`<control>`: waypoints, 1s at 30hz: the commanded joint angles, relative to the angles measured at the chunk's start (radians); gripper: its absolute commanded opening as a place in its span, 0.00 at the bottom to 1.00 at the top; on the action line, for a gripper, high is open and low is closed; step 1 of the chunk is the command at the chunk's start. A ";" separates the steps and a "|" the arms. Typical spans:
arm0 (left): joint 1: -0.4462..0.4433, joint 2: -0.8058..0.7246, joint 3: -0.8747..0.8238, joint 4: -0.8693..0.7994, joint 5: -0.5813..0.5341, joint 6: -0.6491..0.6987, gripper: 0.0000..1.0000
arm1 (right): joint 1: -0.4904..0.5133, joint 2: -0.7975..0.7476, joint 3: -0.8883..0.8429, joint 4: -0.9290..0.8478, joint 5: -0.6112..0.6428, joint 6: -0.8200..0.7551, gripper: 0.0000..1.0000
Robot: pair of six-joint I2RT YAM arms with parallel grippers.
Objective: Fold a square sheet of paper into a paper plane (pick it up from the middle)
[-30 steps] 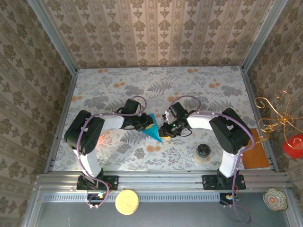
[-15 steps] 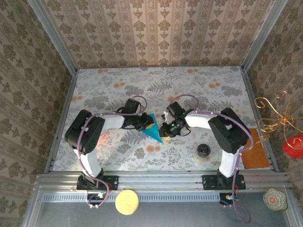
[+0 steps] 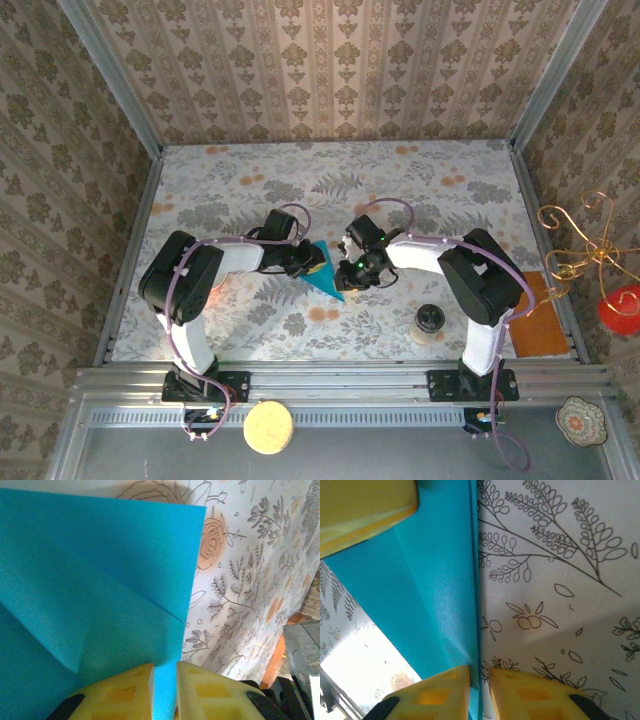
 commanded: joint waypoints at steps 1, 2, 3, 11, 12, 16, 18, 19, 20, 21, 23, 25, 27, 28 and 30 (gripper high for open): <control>0.005 0.021 0.014 -0.029 -0.005 0.024 0.21 | 0.046 0.105 -0.029 -0.020 0.105 -0.008 0.24; 0.005 0.023 0.014 -0.030 -0.005 0.024 0.21 | 0.046 0.107 -0.028 -0.021 0.105 -0.006 0.24; 0.005 0.025 0.014 -0.033 -0.006 0.024 0.21 | 0.048 0.108 -0.027 -0.021 0.105 -0.004 0.24; 0.005 0.026 0.012 -0.071 -0.027 0.034 0.21 | 0.052 0.104 -0.027 -0.021 0.103 0.003 0.24; 0.005 0.025 0.012 -0.079 -0.031 0.035 0.21 | 0.052 0.097 -0.026 -0.020 0.098 0.005 0.24; 0.005 0.028 0.012 -0.096 -0.042 0.042 0.20 | 0.044 0.009 -0.028 0.006 0.079 0.029 0.26; 0.005 0.029 0.012 -0.103 -0.045 0.047 0.20 | 0.032 -0.060 -0.034 0.023 0.082 0.058 0.29; 0.005 0.029 0.012 -0.104 -0.047 0.047 0.20 | 0.026 -0.089 -0.036 0.028 0.087 0.070 0.31; 0.005 0.029 0.012 -0.106 -0.048 0.049 0.20 | 0.019 -0.115 -0.036 0.029 0.094 0.082 0.32; 0.005 0.030 0.012 -0.107 -0.047 0.050 0.20 | 0.013 -0.138 -0.033 0.027 0.099 0.088 0.33; 0.005 0.031 0.012 -0.107 -0.049 0.053 0.20 | 0.011 -0.163 -0.030 0.030 0.096 0.089 0.34; 0.005 0.032 0.012 -0.110 -0.048 0.055 0.20 | 0.011 -0.168 -0.030 0.047 0.065 0.086 0.34; 0.005 0.033 0.012 -0.107 -0.046 0.057 0.20 | 0.012 -0.153 -0.031 0.077 0.012 0.087 0.31; 0.005 0.034 0.014 -0.107 -0.045 0.058 0.20 | 0.013 -0.142 -0.029 0.091 -0.010 0.088 0.29; 0.005 0.037 0.016 -0.102 -0.041 0.059 0.20 | 0.018 -0.107 -0.018 0.113 -0.058 0.092 0.25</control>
